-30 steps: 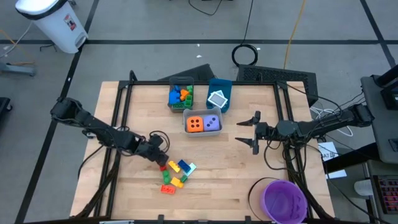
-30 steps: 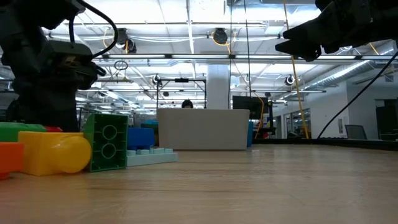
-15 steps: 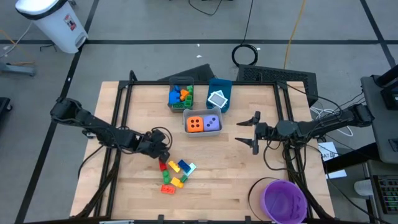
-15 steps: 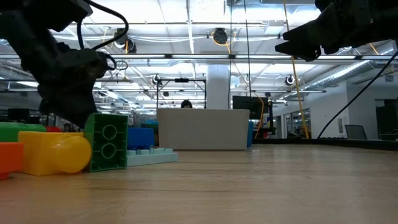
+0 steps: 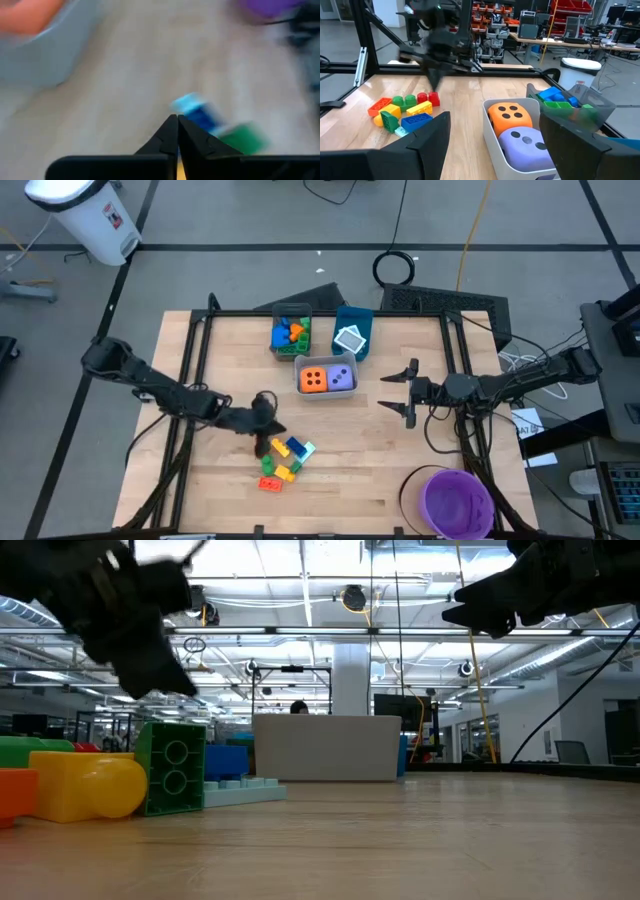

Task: Pick & Place Toys
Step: Put the red game piece into the black bin

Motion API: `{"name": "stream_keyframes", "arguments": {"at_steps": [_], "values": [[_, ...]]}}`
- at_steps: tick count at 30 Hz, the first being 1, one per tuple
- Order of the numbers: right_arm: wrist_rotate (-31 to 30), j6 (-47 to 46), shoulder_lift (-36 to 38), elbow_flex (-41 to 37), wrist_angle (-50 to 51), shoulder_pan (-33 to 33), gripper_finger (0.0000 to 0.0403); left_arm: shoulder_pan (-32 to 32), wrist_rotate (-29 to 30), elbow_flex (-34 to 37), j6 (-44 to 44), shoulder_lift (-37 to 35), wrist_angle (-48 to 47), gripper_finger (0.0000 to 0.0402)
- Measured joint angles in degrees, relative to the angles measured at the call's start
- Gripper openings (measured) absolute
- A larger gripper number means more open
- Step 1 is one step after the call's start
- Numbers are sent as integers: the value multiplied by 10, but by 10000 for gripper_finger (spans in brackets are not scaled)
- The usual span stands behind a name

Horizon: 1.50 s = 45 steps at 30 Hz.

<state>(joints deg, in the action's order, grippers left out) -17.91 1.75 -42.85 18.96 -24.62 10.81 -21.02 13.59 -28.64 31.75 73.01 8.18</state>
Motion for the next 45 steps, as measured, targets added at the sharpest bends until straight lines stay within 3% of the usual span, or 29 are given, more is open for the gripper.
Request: {"name": "stream_keyframes", "arguments": {"at_steps": [6,10,14,17,20,24,28,30,34,39,45], "values": [[0,0,0,0,-1,0,279,-90,-5,-15,-114,0,204,15],[0,0,0,0,-4,0,279,-145,-2,-56,-118,21,240,12],[0,0,0,0,-4,0,279,-171,28,-114,-114,62,203,48],[0,-5,0,0,-4,0,279,-179,37,-157,-107,86,81,97],[0,-8,0,0,-4,0,279,-187,39,-189,-50,104,-116,148],[0,-9,0,0,-4,0,279,-199,27,-204,149,109,-359,191],[0,-11,0,0,-4,0,279,-225,23,-192,341,109,-484,203],[0,-15,0,0,-4,0,279,-244,21,-173,392,109,-485,204],[0,-26,0,0,-1,0,279,-257,27,-121,404,109,-413,196],[0,-33,0,0,0,0,279,-230,152,-77,375,109,-339,181],[0,-43,0,0,6,0,279,-160,208,-45,278,110,-272,166]]}}
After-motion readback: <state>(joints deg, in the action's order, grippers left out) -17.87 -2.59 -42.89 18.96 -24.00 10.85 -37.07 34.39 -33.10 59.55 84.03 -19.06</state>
